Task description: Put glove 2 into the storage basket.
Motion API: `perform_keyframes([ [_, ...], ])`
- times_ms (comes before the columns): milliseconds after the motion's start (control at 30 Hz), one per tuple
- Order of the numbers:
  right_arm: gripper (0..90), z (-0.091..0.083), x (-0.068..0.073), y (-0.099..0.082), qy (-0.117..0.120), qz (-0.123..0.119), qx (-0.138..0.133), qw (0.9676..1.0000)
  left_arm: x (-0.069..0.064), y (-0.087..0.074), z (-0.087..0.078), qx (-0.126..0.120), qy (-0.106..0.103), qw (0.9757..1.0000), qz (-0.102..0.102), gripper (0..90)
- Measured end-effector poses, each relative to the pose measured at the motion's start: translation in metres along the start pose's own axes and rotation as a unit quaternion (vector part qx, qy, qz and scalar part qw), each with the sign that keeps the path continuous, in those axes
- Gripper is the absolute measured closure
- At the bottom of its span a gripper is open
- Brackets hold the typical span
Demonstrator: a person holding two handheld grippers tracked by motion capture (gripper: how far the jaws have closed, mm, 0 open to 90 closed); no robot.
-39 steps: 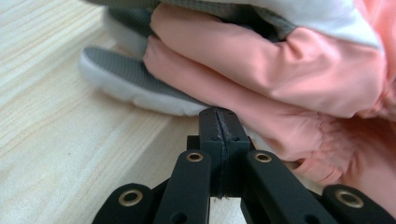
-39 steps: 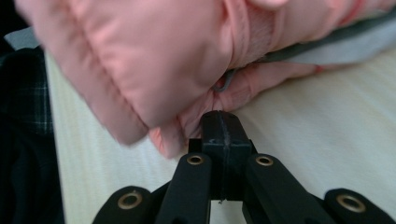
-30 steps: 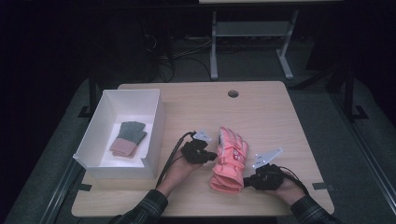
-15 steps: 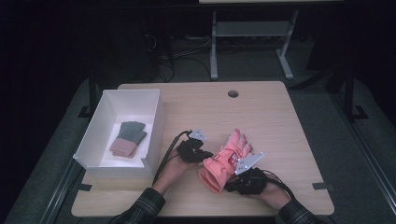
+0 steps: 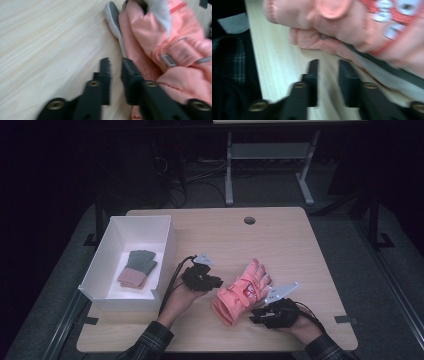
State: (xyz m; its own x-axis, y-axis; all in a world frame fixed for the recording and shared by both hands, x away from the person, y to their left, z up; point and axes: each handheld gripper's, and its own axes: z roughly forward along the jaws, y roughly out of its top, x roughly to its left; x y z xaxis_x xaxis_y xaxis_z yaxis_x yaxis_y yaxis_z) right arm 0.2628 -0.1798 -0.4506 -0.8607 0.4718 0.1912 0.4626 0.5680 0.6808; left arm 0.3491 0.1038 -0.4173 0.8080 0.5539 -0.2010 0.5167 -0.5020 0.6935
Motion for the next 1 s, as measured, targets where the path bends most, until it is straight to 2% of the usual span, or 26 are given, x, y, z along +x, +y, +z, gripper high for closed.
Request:
perform_keyframes([
  [33, 56.9, -0.003, -0.001, -0.001, -0.013, 0.005, -0.002, 0.9999, 0.0, 0.002, -0.004, 0.004, -0.001, 1.0, 0.003, 66.7],
  [100, 45.7, -0.007, -0.001, -0.004, -0.023, 0.017, -0.007, 0.9996, -0.001, 0.008, -0.011, -0.006, -0.001, 1.0, -0.003, 59.7],
  [233, 26.6, -0.013, -0.003, -0.011, -0.057, 0.035, -0.012, 0.9977, -0.005, 0.021, -0.021, -0.01, -0.017, 0.9998, -0.001, 44.0],
  [367, 14.7, -0.019, -0.007, -0.019, -0.084, 0.047, -0.016, 0.9952, -0.012, 0.032, -0.025, -0.009, -0.031, 0.9995, 0.006, 30.8],
  [467, 13.0, -0.021, -0.009, -0.025, -0.098, 0.051, -0.014, 0.9938, -0.017, 0.038, -0.024, -0.01, -0.032, 0.9993, 0.014, 25.4],
  [600, 11.9, -0.022, -0.012, -0.029, -0.111, 0.055, -0.008, 0.9923, -0.025, 0.046, -0.018, 0.003, -0.037, 0.9989, 0.029, 17.8],
  [833, 11.9, -0.026, -0.016, -0.032, -0.13, 0.068, -0.02, 0.989, -0.04, 0.059, 0.003, 0.014, -0.054, 0.9973, 0.048, 15.6],
  [933, 11.9, -0.027, -0.017, -0.032, -0.132, 0.065, -0.026, 0.9888, -0.043, 0.062, 0.016, 0.028, -0.055, 0.9964, 0.059, 15.2],
  [1000, 11.9, -0.027, -0.018, -0.032, -0.131, 0.064, -0.022, 0.9891, -0.044, 0.063, 0.023, 0.04, -0.052, 0.9962, 0.058, 15.1],
])
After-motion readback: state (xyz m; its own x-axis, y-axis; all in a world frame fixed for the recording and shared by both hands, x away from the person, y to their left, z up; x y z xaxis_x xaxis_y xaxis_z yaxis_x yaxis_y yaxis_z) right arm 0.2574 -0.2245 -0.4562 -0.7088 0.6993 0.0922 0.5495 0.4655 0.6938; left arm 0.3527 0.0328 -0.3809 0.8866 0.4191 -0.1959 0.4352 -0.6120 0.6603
